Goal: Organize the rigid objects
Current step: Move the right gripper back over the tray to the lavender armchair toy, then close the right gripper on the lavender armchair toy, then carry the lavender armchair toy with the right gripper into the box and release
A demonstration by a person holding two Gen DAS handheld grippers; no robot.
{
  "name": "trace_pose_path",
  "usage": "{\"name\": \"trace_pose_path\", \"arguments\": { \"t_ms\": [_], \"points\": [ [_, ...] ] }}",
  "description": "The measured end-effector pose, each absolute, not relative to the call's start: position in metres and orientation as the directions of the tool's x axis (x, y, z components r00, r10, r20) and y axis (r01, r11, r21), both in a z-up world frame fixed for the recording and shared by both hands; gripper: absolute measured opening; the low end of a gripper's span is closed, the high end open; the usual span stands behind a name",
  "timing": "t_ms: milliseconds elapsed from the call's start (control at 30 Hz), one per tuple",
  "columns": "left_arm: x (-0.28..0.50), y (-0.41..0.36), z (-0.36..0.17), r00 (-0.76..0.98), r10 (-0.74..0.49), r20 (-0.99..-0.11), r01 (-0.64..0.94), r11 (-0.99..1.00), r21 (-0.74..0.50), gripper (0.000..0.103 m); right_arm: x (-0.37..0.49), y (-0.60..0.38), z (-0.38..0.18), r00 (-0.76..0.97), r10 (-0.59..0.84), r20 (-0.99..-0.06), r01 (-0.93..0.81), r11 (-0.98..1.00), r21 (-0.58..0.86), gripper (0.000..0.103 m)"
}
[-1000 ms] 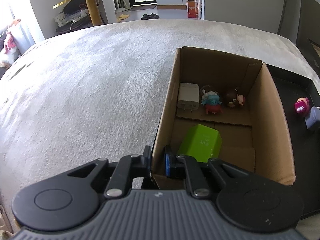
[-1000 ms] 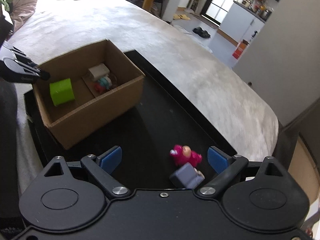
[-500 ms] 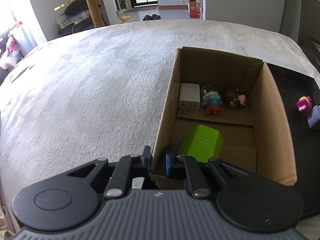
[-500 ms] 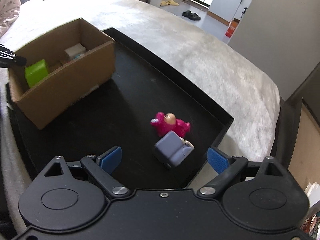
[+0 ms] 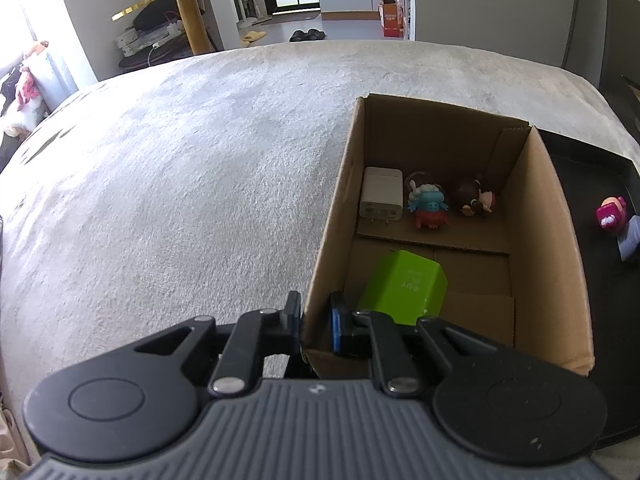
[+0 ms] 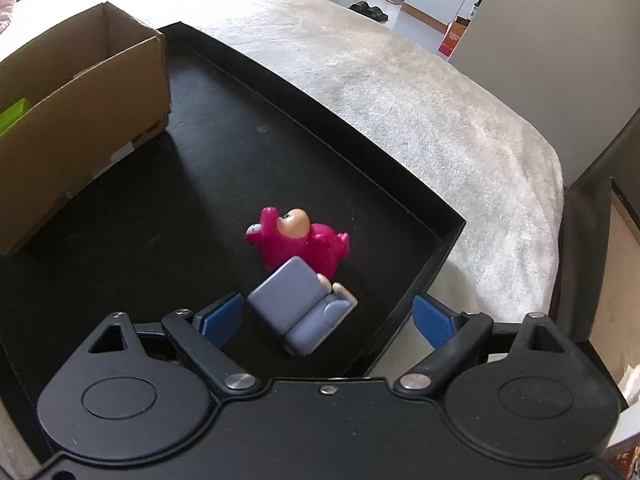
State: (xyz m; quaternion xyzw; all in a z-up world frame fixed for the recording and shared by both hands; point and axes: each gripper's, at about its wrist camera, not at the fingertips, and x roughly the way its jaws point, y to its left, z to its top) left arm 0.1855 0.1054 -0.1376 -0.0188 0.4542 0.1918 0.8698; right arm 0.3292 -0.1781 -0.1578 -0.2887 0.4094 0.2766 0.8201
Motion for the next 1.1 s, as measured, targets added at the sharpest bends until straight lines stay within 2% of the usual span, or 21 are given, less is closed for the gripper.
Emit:
{"name": "trace_pose_path", "arguments": {
  "t_ms": [200,333,433,500,933,1000,1033,1100],
  "points": [
    [0.187,0.107,-0.140,0.511,0.318,-0.799,-0.356,0.924,0.140,0.014,0.338,-0.171,-0.170,0.486,0.223,-0.845,-0.703,0.675,-0.226,0.079],
    [0.188,0.107,-0.142,0.511,0.318,-0.798,-0.353,0.925,0.142,0.014,0.347,-0.169,-0.178,0.475,0.209,-0.855,-0.696,0.683,-0.220,0.068],
    [0.188,0.107,-0.143,0.514,0.317,-0.797,-0.354,0.925,0.140,0.015,0.352,-0.174,-0.179,0.464,0.219,-0.859,-0.685,0.703,-0.191,0.066],
    [0.188,0.106,-0.143,0.515,0.317,-0.797,-0.356,0.924,0.138,0.015,0.352,-0.177,-0.177,0.445,0.226,-0.866,-0.684,0.710,-0.166,0.059],
    [0.186,0.106,-0.140,0.524,0.306,-0.795,-0.345,0.929,0.131,0.014,0.311,-0.178,-0.169,0.374,0.242,-0.895,-0.734,0.667,-0.126,0.059],
    [0.185,0.106,-0.140,0.526,0.305,-0.794,-0.342,0.930,0.130,0.014,0.305,-0.176,-0.171,0.366,0.234,-0.901,-0.734,0.667,-0.125,0.054],
    [0.185,0.106,-0.140,0.526,0.305,-0.794,-0.342,0.931,0.131,0.014,0.305,-0.174,-0.172,0.368,0.226,-0.902,-0.731,0.670,-0.130,0.046],
    [0.186,0.106,-0.140,0.525,0.306,-0.794,-0.342,0.930,0.133,0.014,0.303,-0.171,-0.170,0.358,0.233,-0.904,-0.727,0.677,-0.114,0.045]
  ]
}}
